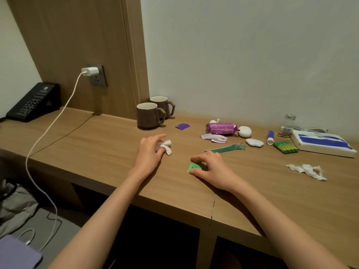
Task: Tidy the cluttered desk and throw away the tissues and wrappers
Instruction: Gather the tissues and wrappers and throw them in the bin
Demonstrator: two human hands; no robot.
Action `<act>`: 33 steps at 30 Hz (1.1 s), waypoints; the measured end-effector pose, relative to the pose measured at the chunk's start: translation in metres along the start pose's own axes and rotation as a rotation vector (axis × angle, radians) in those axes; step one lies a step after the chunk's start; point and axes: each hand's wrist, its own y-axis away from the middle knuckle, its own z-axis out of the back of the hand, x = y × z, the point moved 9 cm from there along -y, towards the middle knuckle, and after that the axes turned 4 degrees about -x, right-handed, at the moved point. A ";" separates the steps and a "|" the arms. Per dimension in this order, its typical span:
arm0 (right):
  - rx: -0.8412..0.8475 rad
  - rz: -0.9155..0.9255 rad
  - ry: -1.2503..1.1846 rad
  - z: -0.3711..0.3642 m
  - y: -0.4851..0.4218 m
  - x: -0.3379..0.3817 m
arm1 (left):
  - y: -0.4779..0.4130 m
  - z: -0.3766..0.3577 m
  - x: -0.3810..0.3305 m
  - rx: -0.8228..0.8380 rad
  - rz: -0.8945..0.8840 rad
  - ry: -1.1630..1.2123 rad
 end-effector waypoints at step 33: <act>0.131 0.135 -0.667 0.000 0.086 0.119 | 0.149 0.147 0.010 -0.047 0.146 0.498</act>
